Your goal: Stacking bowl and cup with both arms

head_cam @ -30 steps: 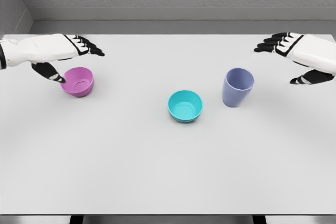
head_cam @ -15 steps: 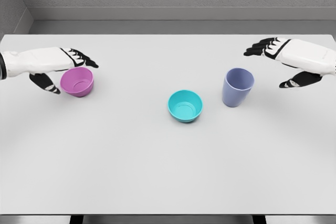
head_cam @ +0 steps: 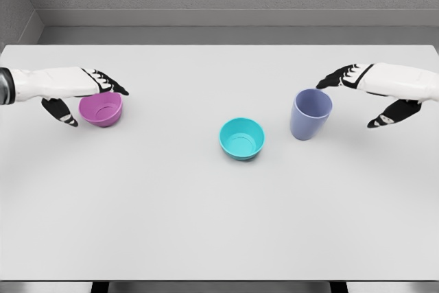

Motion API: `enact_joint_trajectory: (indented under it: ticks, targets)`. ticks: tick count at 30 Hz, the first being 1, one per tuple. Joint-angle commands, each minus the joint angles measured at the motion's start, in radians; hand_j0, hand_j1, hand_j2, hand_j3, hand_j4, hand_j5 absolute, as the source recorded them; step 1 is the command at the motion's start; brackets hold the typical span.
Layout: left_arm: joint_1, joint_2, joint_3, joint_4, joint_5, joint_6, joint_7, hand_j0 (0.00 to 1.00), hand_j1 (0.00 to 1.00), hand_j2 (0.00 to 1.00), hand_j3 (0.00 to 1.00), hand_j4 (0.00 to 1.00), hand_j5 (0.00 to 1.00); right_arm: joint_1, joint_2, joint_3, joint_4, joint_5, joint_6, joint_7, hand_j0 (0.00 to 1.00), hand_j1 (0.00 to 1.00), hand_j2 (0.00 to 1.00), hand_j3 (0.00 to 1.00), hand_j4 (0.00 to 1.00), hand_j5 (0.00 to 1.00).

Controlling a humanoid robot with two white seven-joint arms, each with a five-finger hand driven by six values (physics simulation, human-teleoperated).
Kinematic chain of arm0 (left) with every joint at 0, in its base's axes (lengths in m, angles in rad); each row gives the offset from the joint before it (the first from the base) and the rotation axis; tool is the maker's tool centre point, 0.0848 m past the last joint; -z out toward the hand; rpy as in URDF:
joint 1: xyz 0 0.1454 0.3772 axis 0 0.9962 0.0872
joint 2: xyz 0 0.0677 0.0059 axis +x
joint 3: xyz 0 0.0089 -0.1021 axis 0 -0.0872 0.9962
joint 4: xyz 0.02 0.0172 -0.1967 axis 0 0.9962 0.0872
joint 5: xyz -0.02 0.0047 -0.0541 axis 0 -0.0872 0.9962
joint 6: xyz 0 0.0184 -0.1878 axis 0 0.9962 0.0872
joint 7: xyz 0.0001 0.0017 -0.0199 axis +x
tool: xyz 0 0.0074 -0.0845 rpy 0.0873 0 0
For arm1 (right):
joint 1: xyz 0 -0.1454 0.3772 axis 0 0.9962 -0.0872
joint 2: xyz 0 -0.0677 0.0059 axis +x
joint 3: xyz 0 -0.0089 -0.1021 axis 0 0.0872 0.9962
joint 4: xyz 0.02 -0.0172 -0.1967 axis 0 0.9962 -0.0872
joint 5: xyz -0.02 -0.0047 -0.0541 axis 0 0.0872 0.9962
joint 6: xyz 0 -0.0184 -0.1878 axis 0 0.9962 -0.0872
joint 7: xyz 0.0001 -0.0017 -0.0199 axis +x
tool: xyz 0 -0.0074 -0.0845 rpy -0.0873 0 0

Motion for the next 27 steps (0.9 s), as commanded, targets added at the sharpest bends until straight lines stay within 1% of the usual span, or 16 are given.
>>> enact_joint_trajectory:
  ticks: [1,3,7,10,12,15,21,24,27]
  targets:
    - [0.0,0.0,-0.001,0.002,0.005,0.003,0.0,1.0,1.0,1.0,1.0,1.0,1.0,-0.002,0.006,0.013,0.021,-0.017,0.003,0.006,1.0,1.0,1.0,1.0,1.0,1.0]
    - [-0.002,0.0,-0.001,0.002,0.005,0.003,0.0,1.0,1.0,1.0,1.0,1.0,1.0,-0.031,0.02,0.042,0.041,-0.017,0.003,0.006,1.0,1.0,1.0,1.0,1.0,1.0]
    - [-0.003,-0.004,-0.002,0.01,0.002,0.003,0.0,1.0,1.0,1.0,1.0,1.0,1.0,-0.054,0.046,0.057,0.049,-0.019,0.026,0.006,1.0,1.0,1.0,1.0,1.0,1.0]
    - [-0.003,-0.017,-0.002,0.022,0.002,0.003,0.0,1.0,1.0,1.0,1.0,1.0,1.0,-0.077,0.061,0.092,0.054,-0.046,0.061,0.006,1.0,1.0,1.0,1.0,1.0,1.0]
    - [-0.005,-0.028,-0.002,0.036,-0.005,0.003,0.0,1.0,1.0,1.0,1.0,1.0,1.0,-0.087,0.075,0.095,0.069,-0.048,0.064,0.006,1.0,1.0,1.0,1.0,1.0,1.0]
    - [-0.005,-0.039,-0.002,0.048,-0.011,0.003,0.0,1.0,1.0,1.0,1.0,1.0,1.0,-0.109,0.083,0.129,0.081,-0.059,0.084,0.006,1.0,1.0,1.0,1.0,1.0,1.0]
    - [-0.005,-0.062,-0.002,0.065,-0.021,0.003,0.0,1.0,1.0,1.0,1.0,1.0,1.0,-0.133,0.109,0.161,0.107,-0.06,0.101,0.006,1.0,1.0,1.0,1.0,1.0,1.0]
    - [-0.005,-0.063,-0.002,0.07,-0.021,0.003,0.0,1.0,1.0,1.0,1.0,1.0,1.0,-0.138,0.118,0.175,0.107,-0.062,0.126,0.006,1.0,1.0,1.0,1.0,1.0,1.0]
    - [-0.006,-0.074,-0.002,0.094,-0.033,0.003,0.0,1.0,1.0,1.0,1.0,1.0,1.0,-0.138,0.129,0.183,0.107,-0.062,0.135,0.006,1.0,1.0,1.0,1.0,1.0,1.0]
